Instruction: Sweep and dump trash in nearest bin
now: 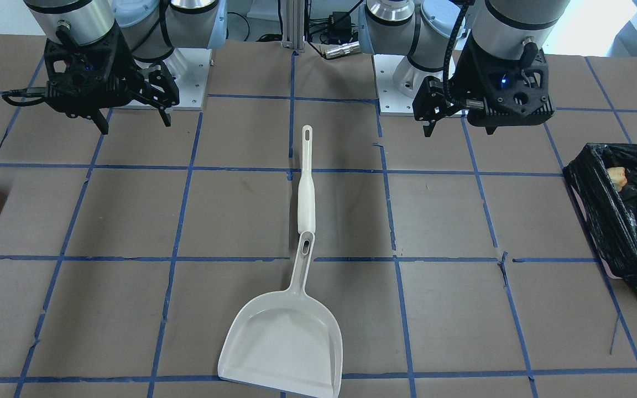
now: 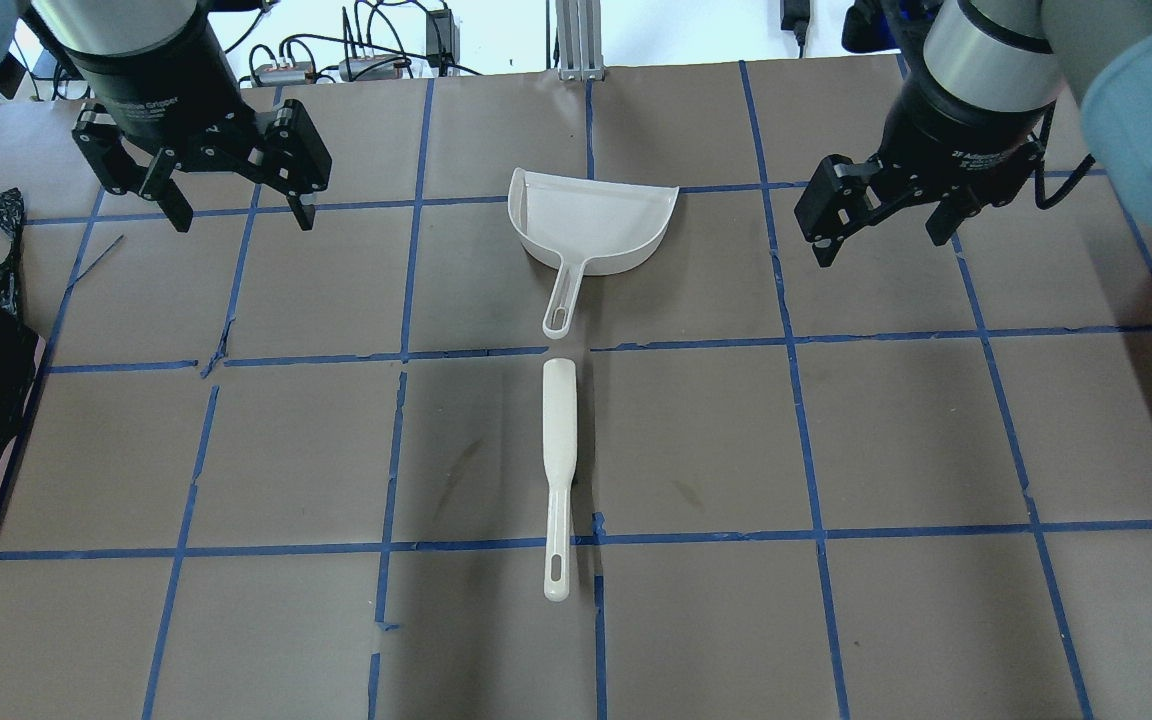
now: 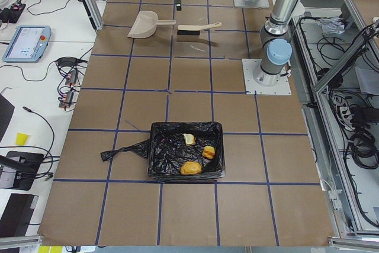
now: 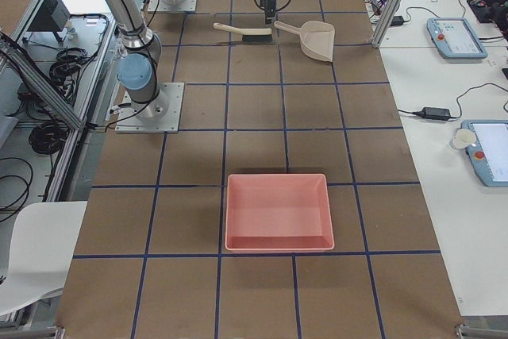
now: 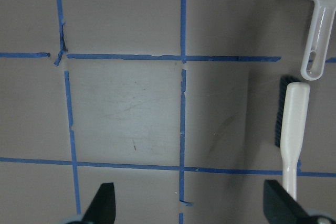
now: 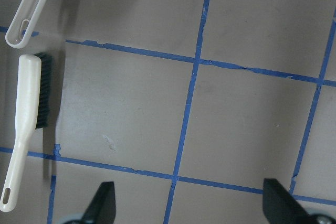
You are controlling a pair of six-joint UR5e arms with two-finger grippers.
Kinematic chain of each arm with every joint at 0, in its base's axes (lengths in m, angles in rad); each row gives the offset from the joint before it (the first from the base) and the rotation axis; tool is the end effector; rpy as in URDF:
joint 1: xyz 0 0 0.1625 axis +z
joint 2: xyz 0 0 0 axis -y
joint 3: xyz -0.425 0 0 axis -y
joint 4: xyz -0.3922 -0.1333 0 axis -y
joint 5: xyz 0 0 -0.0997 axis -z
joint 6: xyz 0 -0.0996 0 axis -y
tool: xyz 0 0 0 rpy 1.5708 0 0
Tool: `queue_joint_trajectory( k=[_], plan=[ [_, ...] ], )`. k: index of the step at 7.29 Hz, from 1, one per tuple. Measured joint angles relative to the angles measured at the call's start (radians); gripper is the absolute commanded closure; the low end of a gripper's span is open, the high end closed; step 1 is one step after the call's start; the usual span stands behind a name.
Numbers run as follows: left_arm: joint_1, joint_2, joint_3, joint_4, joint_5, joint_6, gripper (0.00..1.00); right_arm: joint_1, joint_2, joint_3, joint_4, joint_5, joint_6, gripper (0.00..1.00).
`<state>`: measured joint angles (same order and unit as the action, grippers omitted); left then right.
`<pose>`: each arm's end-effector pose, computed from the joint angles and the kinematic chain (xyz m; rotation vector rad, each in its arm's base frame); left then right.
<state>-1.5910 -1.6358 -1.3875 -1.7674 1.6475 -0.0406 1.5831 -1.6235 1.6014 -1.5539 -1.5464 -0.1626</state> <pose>-0.1359 -0.5060 0.5261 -0.0266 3.0603 0.1163 0.1415 -0.4682 0.4965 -0.2724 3.1057 -0.0109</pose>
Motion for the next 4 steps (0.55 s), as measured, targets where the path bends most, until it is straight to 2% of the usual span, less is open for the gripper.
queue_joint_trajectory(
  k=[4],
  plan=[
    [-0.004, 0.008, -0.025, 0.036, 0.002, -0.021, 0.0, 0.0, -0.001, 0.0, 0.001, 0.0, 0.0, 0.0]
  ],
)
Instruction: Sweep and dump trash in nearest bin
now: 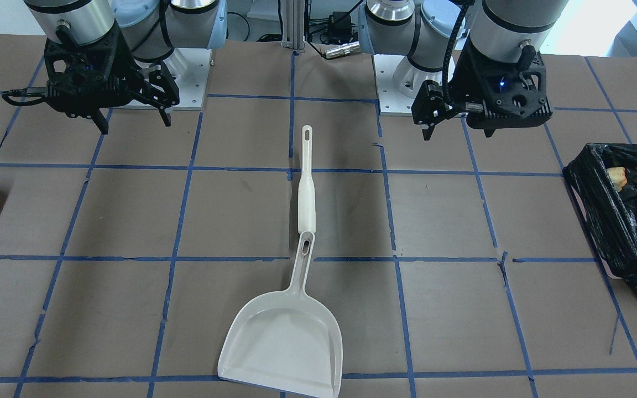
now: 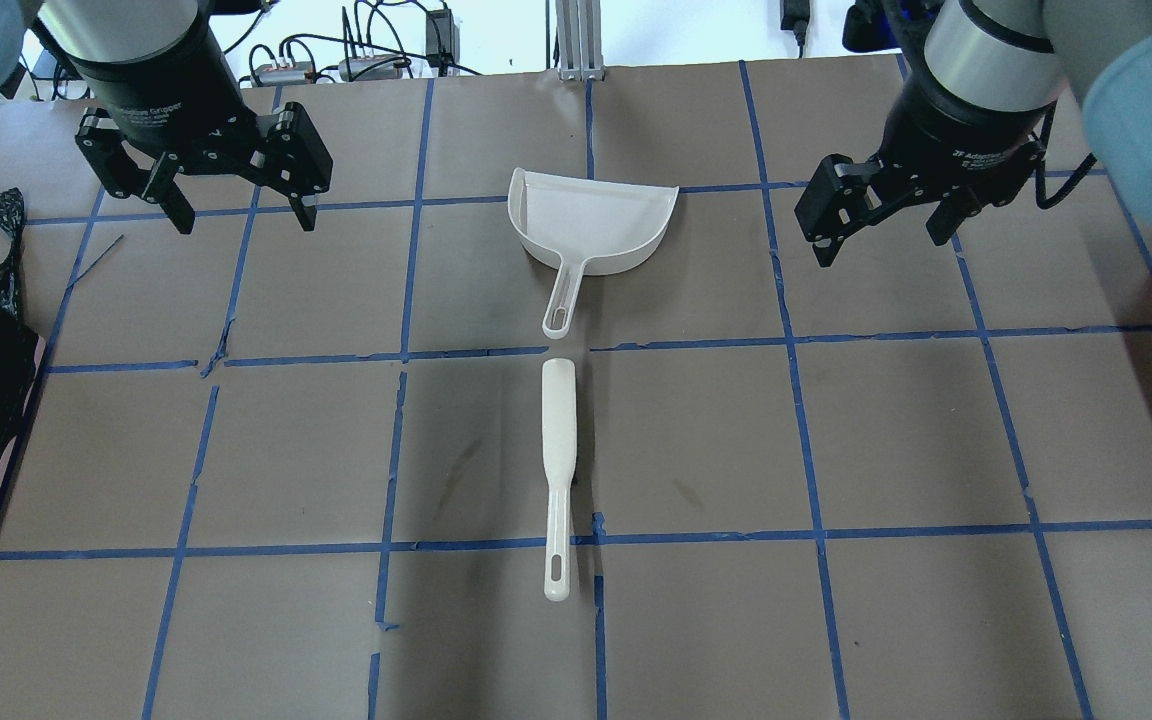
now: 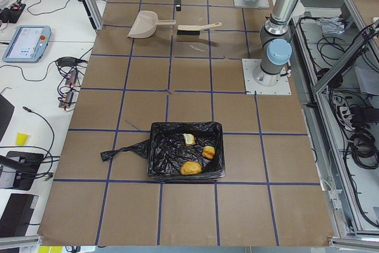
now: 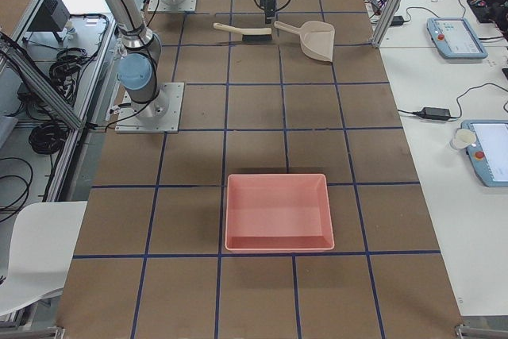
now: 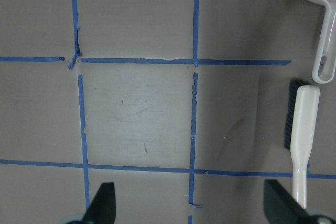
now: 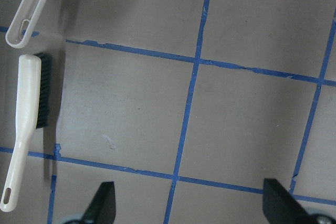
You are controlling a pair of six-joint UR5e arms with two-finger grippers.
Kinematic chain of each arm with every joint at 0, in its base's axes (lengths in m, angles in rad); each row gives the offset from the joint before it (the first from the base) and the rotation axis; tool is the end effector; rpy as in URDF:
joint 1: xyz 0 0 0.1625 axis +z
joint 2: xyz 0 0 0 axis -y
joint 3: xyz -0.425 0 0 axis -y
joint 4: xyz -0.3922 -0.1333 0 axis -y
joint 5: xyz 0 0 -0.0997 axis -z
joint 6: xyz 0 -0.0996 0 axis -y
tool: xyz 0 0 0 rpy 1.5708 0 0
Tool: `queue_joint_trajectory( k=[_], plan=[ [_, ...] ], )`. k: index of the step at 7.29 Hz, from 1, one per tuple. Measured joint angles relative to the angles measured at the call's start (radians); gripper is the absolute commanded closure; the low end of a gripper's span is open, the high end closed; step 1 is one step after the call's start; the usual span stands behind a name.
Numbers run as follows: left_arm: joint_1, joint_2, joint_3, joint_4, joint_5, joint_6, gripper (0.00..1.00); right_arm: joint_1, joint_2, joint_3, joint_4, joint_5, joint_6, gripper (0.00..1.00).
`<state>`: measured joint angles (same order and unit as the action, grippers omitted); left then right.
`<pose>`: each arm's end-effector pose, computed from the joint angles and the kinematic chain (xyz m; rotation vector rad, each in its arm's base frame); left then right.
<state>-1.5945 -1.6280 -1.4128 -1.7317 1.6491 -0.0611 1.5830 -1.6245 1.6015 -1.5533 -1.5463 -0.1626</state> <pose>-0.1375 -0.5049 0.5212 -0.0536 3.0591 0.0868 0.1415 -0.4678 0.4969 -0.2722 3.1056 -0.0114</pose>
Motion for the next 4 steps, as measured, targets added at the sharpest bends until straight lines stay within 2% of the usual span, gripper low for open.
queue_joint_trajectory(
  k=[4],
  plan=[
    [-0.001, 0.007, -0.006, 0.007, -0.003, -0.005, 0.0, 0.0, 0.0, 0.0, 0.001, 0.0, 0.0, 0.0]
  ],
)
